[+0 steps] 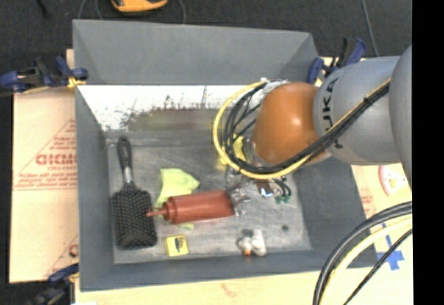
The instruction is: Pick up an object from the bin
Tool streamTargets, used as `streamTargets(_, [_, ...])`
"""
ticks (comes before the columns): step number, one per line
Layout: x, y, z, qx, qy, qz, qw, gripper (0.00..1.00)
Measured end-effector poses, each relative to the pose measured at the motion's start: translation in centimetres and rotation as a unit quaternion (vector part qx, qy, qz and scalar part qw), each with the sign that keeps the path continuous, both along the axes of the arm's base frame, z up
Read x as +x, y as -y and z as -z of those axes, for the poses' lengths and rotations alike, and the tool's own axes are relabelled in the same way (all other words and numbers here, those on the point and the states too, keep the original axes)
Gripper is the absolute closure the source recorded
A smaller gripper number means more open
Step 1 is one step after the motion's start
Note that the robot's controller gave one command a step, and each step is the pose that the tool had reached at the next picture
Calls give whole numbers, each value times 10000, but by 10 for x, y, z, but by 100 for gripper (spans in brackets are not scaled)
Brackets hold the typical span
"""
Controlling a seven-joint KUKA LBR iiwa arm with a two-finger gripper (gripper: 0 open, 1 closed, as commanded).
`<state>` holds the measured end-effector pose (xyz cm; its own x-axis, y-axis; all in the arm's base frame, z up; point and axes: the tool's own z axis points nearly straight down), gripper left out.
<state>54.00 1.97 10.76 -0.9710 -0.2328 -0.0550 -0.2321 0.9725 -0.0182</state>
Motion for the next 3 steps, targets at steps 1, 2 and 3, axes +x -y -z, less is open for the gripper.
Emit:
streamTargets(1, [0, 0, 0, 0, 0, 0, 10000, 100])
streamTargets(2, [0, 0, 0, 0, 0, 1, 10000, 100])
streamTargets(3, [0, 0, 0, 1, 0, 1, 10000, 100])
